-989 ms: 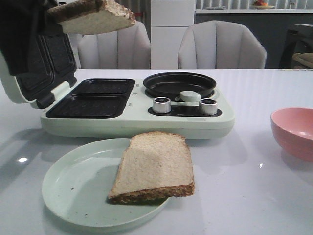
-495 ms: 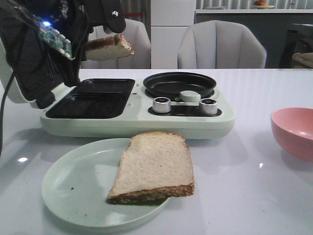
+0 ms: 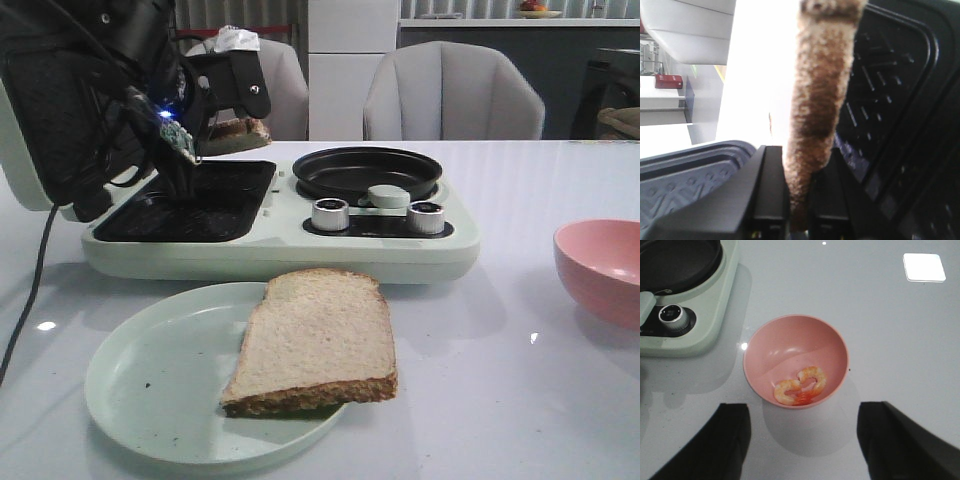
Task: Make breakfast with bread and shrimp
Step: 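Lift the bread slice with the left gripper over the sandwich plate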
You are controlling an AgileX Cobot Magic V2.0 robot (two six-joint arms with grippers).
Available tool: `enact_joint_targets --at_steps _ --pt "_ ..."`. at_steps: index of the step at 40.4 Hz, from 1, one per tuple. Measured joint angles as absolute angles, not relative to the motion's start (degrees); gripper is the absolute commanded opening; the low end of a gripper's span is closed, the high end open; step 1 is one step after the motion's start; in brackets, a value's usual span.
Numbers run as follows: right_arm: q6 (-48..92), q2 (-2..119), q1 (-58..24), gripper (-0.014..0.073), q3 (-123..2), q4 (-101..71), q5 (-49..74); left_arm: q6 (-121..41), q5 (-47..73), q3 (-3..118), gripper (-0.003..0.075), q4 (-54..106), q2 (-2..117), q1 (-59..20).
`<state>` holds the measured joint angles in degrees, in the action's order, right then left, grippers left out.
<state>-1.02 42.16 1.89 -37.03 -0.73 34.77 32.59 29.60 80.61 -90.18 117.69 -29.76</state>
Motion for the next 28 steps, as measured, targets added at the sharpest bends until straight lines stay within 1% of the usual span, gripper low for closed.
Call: enact_joint_targets --at_steps 4,7,14,17,19,28 --pt "-1.0 42.2 1.9 0.0559 -37.0 -0.7 34.8 32.6 29.5 82.2 0.0109 -90.3 119.3 -29.5" --pt "-1.0 42.2 1.9 0.0559 -37.0 -0.7 34.8 32.6 29.6 83.0 0.0143 -90.4 120.4 -29.5" --pt "-1.0 42.2 1.9 0.0559 -37.0 -0.7 34.8 32.6 30.3 83.2 0.0331 -90.5 121.6 -29.5" --pt "-1.0 42.2 1.9 0.0559 -37.0 -0.7 34.8 32.6 30.8 83.2 0.0384 -90.7 121.6 -29.5" --pt "-1.0 42.2 1.9 0.0559 -37.0 -0.7 34.8 32.6 31.2 83.2 0.0397 -90.7 121.6 -29.5" --pt "-1.0 42.2 1.9 0.0559 -37.0 -0.7 34.8 32.6 34.4 83.3 0.0392 -90.7 121.6 -29.5"
